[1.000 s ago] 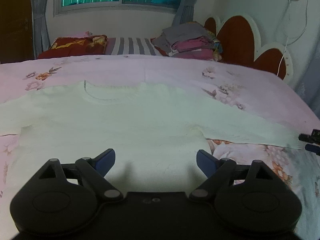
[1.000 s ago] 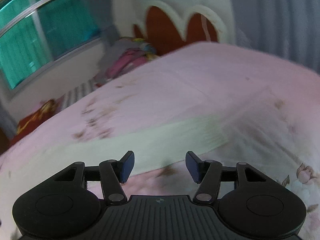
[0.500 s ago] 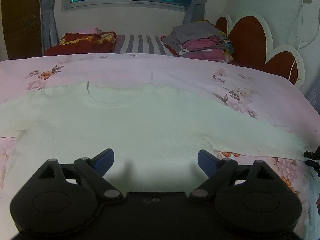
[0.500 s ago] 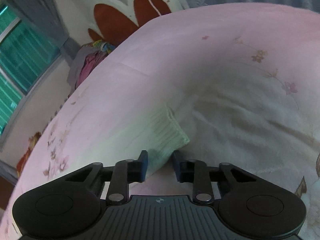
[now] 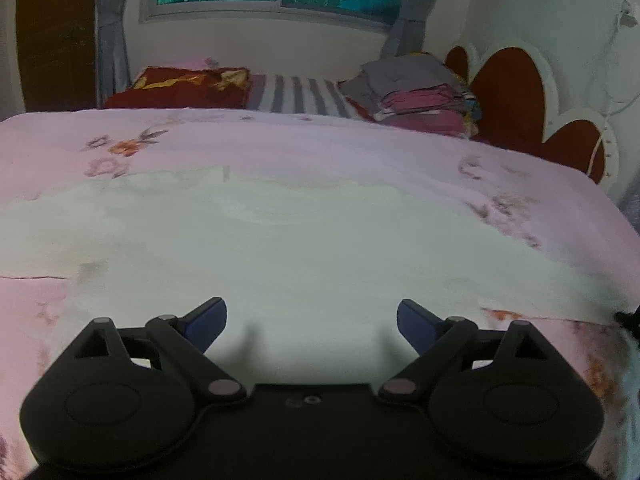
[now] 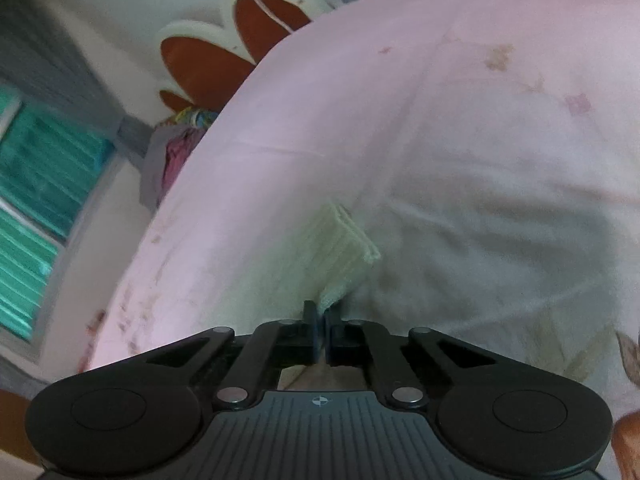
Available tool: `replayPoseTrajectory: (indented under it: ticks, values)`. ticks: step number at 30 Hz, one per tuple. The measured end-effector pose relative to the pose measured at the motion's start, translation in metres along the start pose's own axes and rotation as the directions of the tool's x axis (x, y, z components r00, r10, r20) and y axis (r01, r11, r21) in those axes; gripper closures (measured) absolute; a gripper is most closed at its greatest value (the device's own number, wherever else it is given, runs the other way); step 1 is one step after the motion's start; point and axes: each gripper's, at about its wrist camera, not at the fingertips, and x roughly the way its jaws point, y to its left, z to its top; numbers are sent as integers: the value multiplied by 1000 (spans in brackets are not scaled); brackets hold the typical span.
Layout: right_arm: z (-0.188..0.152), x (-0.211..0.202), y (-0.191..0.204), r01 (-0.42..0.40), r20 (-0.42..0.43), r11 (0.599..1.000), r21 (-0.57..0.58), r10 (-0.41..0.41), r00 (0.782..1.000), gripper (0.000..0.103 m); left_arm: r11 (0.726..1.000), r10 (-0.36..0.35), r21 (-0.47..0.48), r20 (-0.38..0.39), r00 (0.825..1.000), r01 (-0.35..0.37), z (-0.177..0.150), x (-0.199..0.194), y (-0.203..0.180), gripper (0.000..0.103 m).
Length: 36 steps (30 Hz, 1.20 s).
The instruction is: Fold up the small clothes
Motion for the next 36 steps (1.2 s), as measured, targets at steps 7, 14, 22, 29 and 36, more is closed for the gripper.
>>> replayPoseTrajectory:
  ticks: [7, 14, 22, 29, 36]
  values:
    - [-22, -16, 77, -2, 17, 953, -302, 7, 1000, 101, 999, 7, -32, -26, 1000, -8, -3, 3, 49, 10]
    - [-118, -20, 182, -202, -127, 835, -511, 159, 979, 101, 996, 20, -85, -17, 1000, -21, -6, -8, 98, 11]
    - [-267, -11, 286, -398, -324, 643, -654, 237, 916, 101, 988, 26, -152, 2, 1000, -25, -5, -21, 154, 12]
    - [-368, 10, 340, -499, -444, 529, -687, 238, 864, 101, 982, 16, -190, -4, 1000, -16, -5, -21, 184, 16]
    - [-387, 9, 333, -504, -445, 479, -719, 240, 863, 31, 983, -48, -177, 5, 999, 48, 5, -7, 173, 18]
